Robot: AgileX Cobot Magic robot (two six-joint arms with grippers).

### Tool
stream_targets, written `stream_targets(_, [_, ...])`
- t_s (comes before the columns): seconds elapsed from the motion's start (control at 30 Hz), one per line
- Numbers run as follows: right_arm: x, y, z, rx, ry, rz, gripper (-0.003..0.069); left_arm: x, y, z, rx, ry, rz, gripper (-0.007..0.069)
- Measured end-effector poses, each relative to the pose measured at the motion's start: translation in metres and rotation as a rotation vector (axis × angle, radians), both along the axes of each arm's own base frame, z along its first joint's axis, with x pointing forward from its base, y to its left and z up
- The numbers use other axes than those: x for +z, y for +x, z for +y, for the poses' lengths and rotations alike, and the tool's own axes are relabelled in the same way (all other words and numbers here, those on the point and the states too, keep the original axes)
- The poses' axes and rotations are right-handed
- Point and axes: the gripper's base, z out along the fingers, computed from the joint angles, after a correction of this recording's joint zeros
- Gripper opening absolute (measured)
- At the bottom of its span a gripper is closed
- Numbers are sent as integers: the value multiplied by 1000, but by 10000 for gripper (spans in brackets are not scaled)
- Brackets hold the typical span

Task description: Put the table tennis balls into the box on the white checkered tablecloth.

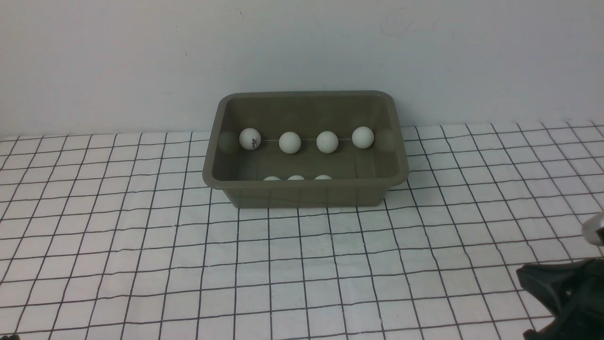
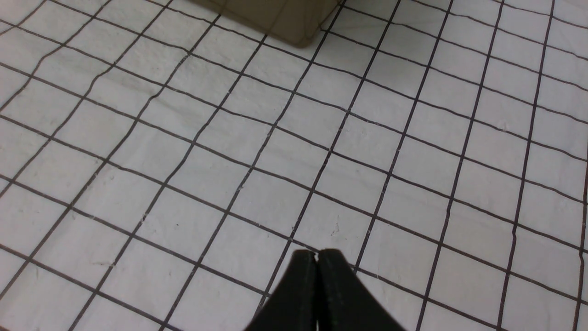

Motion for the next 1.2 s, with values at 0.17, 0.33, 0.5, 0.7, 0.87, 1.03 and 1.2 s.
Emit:
stream_targets(0.17, [0, 0, 0, 0, 0, 0, -18, 0, 0, 0, 0, 0, 0, -4])
stream_targets(0.33, [0, 0, -1, 14, -32, -16, -18, 0, 0, 0, 0, 0, 0, -4])
stream_targets(0.5, [1, 2, -3, 25, -76, -39, -18, 0, 0, 0, 0, 0, 0, -4])
stream_targets(0.7, [17, 2, -36, -254, 98, -122, -18, 0, 0, 0, 0, 0, 0, -4])
stream_targets(0.87, [24, -28, -66, -483, 212, -270, -18, 0, 0, 0, 0, 0, 0, -4])
stream_targets(1.03, [-1, -54, -71, -518, 200, -327, -18, 0, 0, 0, 0, 0, 0, -4])
stream_targets(1.2, [-45, -76, -70, -519, 215, -355, -18, 0, 0, 0, 0, 0, 0, -4])
